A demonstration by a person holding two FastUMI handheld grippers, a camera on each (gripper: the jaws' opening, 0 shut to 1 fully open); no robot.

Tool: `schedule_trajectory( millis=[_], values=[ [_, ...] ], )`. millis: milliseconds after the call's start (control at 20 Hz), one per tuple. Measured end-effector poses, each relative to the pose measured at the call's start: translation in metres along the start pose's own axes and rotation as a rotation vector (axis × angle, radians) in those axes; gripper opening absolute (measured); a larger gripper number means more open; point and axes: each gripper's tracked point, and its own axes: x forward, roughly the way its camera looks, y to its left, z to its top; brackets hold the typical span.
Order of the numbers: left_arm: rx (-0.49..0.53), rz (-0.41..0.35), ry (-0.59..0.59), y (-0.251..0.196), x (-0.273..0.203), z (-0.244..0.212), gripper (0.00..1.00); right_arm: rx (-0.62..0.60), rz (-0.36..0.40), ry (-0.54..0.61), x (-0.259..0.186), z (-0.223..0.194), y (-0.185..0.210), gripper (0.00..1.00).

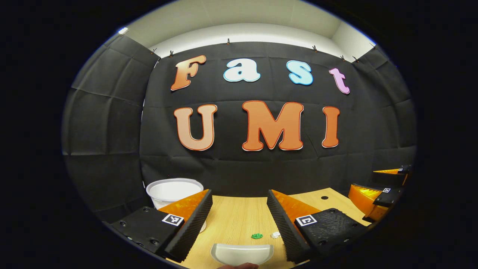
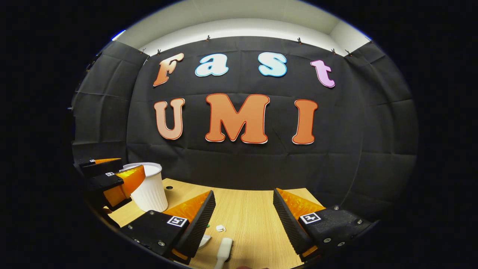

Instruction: Pick up the small broom and dustpan from the desktop, sweep the trash into the dustpan with the broom, and then empty the trash into the garbage bin.

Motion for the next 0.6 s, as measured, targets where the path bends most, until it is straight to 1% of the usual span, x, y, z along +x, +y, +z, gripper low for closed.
schedule_trajectory(
  millis=[100, 250, 350, 450, 600],
  values=[
    [-0.010, -0.039, 0.079, -0.010, 0.005, -0.026, 0.93, 0.025, 0.028, 0.071, 0.006, -0.022, 0.007, 0.93],
    [-0.029, -0.080, 0.251, -0.022, 0.011, -0.080, 0.94, 0.067, 0.067, 0.213, 0.009, -0.065, 0.019, 0.94],
    [-0.043, -0.079, 0.364, -0.020, 0.011, -0.111, 0.94, 0.070, 0.080, 0.310, 0.010, -0.094, 0.024, 0.94],
    [-0.090, -0.085, 0.488, -0.021, 0.007, -0.141, 0.94, 0.070, 0.093, 0.395, 0.007, -0.121, 0.029, 0.94],
    [-0.135, -0.064, 0.661, -0.017, 0.017, -0.181, 0.94, 0.076, 0.110, 0.526, 0.009, -0.162, 0.035, 0.94]
  ],
)
